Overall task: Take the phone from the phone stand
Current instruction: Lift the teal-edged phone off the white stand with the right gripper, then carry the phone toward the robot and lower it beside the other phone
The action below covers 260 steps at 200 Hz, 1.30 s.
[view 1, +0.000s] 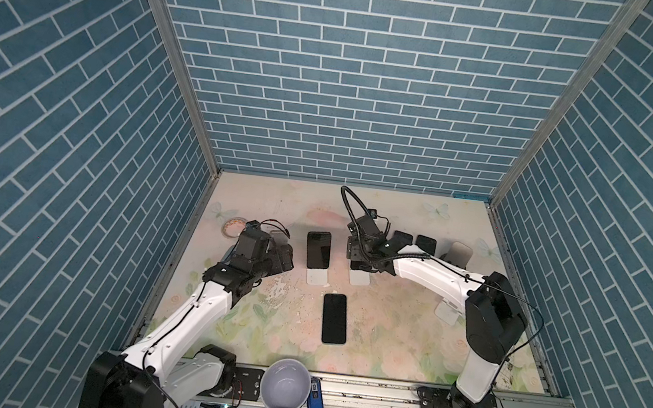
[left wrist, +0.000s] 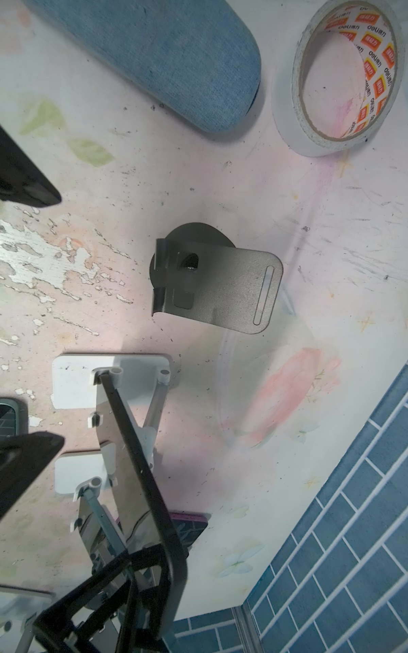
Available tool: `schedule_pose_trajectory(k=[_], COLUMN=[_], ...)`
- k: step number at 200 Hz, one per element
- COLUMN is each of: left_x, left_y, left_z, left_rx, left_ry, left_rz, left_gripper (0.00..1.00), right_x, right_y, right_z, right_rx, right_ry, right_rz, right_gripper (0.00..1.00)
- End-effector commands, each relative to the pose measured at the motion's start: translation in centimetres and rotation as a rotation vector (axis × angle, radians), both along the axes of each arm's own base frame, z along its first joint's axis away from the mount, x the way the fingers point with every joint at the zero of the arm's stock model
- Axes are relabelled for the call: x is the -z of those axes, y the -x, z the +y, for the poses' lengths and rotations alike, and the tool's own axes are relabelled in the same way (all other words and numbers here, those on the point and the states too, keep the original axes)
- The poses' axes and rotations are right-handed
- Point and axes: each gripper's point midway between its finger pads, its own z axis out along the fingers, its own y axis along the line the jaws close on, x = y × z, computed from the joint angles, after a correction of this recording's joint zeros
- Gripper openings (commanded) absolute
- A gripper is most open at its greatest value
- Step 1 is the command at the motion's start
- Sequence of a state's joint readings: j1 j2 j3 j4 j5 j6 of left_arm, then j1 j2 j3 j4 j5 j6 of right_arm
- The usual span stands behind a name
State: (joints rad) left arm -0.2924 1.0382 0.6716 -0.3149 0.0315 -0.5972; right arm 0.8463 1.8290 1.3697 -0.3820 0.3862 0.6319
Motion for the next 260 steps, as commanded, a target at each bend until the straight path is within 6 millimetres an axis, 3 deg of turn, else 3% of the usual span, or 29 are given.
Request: schedule_pose_trajectory(k=[1, 88, 129, 182, 260], left_x=[0.5, 1.0, 1.2, 1.1, 1.0], left_y=[-0.1, -0.1, -0.2, -0.4, -0.3], left_z=[0.1, 0.2, 0.2, 0.3, 0.2], left_rx=[0.008, 0.005, 0.003, 0.001, 0.001], left_ry=[-0.009, -0.021, -0.026, -0.028, -0.020], left_rz=[0.000, 0.009, 0.016, 0.011, 0.008], left_gripper=[1.00, 1.00, 1.00, 1.00, 1.00], right_x=[-1.3, -6.9, -8.3, -7.5, -3.5], right_y=[-0.2, 0.0, 1.0, 3.3, 7.0], right_z=[0.4, 0.6, 0.1, -1.6, -5.0], right_rx=[0.018, -0.055, -0.092, -0.120, -0.047], right_ry=[-0.018, -0.057, -0.063, -0.023, -0.020], right_rz=[-0.009, -0.088, -0.090, -0.018, 0.117], right_gripper=[0.58, 0.57, 0.56, 0.56, 0.57])
